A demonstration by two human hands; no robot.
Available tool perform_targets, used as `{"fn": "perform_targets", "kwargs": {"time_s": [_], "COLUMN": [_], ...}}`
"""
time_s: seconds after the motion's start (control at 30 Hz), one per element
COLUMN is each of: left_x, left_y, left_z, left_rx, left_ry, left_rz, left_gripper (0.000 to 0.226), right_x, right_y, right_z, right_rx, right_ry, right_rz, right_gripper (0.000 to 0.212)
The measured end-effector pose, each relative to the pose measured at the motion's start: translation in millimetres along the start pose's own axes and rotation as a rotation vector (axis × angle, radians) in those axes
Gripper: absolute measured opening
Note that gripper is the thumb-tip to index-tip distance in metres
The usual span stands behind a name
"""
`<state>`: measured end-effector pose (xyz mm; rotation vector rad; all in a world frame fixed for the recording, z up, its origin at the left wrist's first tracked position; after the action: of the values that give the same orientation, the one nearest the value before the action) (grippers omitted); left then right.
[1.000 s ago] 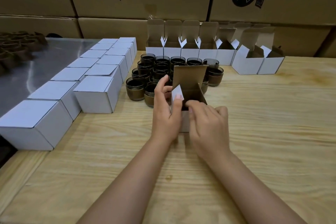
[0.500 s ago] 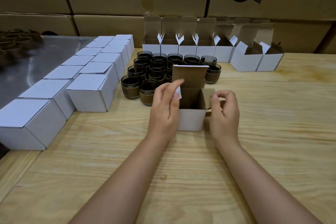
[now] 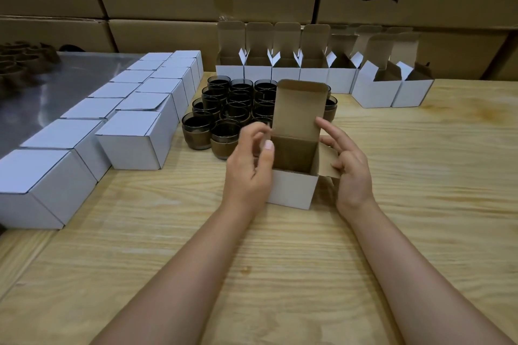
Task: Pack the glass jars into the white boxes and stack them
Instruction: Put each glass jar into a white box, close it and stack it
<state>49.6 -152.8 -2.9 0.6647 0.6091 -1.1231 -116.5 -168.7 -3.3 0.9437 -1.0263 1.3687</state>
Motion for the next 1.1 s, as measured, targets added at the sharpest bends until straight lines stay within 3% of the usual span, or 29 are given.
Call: {"fn": "perform_targets", "kwargs": {"time_s": [0.1,0.3,0.53,0.67,0.73,0.8,0.97,1.03,1.1], "left_x": [1,15,15,9,7,11,35,41,44], "left_y": [5,12,12,25,40,59,83,86,85], "left_z": [0,2,1,8,17,29,39,39,39], "left_rx": [-0.089,-0.108,-0.045,-0.132,-0.219,-0.249,0.078,0.147,0.155], "left_ry": [0.131,0.356,0.294,0.205,0.129,0.095,0.225,0.223,0.177], "left_rz": [-0.202,-0.27,-0.164,-0.087,0.054,0.307,0.863,0.974,1.026], "left_gripper": [0.015,0.001,0.004,0.011,0.012,0.027,0.066,0.066,0.052], "right_x": [0,-2,-7,-9,-11,-14,-16,-17,-19], "right_y": [0,4,3,3,4,4,3,3,3], "right_z": [1,1,3,4,5,6,6,7,7], "right_rx": [0.02,0.032,0.064,0.078,0.081,0.089,0.1,0.096,0.092], "right_ry": [-0.018,0.005,0.009,0.046,0.048,0.047,0.06,0.055,0.047], "right_rz": [0.064,0.026,0.0,-0.038,-0.045,-0.057,-0.053,-0.052,-0.051], "right_gripper": [0.068,0.064,0.05,0.053,0.055,0.056,0.054,0.053,0.053]}}
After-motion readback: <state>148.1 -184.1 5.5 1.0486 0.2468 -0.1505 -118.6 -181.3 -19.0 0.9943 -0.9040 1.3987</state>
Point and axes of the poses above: each hand's wrist, its own z-axis towards the middle knuckle, its own y-axis out of the back of the hand, x = y × z, the point moved 3 cm from there along z, towards the middle knuckle, and after that the axes turned 4 degrees about -y, right-handed, at the moved point
